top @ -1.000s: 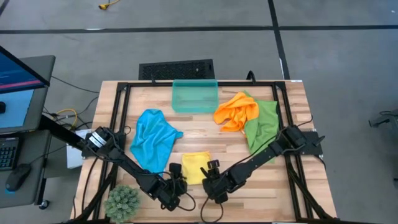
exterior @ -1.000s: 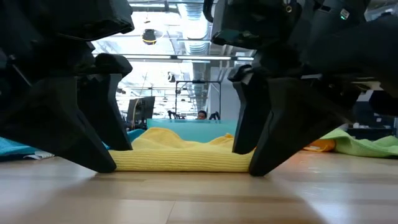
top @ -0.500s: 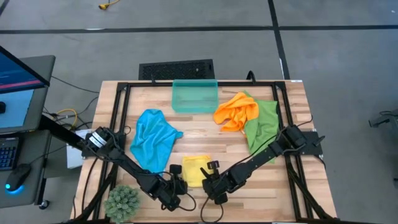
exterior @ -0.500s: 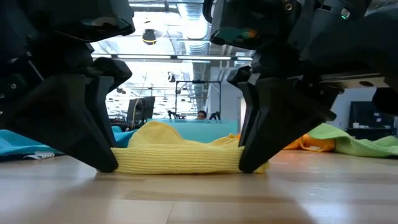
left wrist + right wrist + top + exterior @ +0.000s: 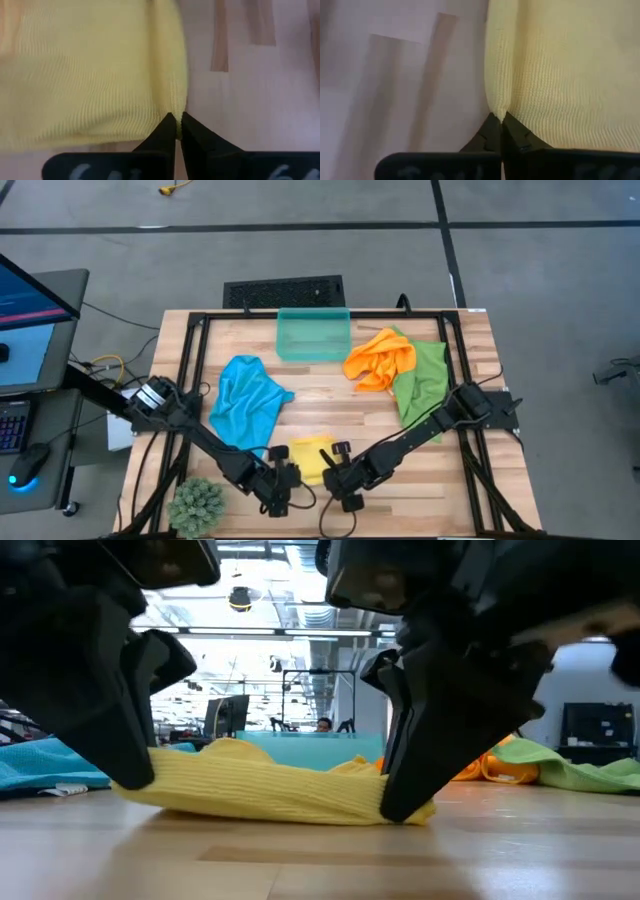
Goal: Roll microfiber towels into tight, uniform cylinder then place into a basket
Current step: Roll the yellow microfiber towel
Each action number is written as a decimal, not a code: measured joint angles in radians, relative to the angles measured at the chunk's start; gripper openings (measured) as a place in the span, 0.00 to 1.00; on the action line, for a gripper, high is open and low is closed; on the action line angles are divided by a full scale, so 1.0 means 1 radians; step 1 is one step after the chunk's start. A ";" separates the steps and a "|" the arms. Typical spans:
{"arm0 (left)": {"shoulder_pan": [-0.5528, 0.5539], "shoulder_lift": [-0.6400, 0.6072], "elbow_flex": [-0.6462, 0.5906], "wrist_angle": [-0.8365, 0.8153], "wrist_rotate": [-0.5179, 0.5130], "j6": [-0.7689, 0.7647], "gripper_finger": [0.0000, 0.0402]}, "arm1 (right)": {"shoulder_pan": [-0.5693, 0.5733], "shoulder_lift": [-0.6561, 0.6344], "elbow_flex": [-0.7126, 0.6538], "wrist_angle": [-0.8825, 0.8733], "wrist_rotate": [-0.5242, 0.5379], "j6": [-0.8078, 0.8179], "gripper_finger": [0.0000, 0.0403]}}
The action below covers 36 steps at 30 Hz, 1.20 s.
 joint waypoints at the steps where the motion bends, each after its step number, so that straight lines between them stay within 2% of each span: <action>1: 0.007 0.000 0.000 0.001 0.019 -0.030 0.01 | 0.000 0.001 0.008 -0.004 -0.016 0.008 0.03; 15: 0.067 -0.004 0.003 0.012 0.239 -0.215 0.02 | -0.012 0.002 0.047 -0.012 -0.232 0.114 0.03; 19: 0.083 -0.004 0.004 -0.006 0.260 -0.231 0.02 | -0.021 0.002 0.047 0.002 -0.282 0.133 0.03; 36: 0.070 -0.039 0.003 -0.023 0.235 -0.246 0.02 | -0.010 -0.002 0.058 -0.005 -0.283 0.194 0.02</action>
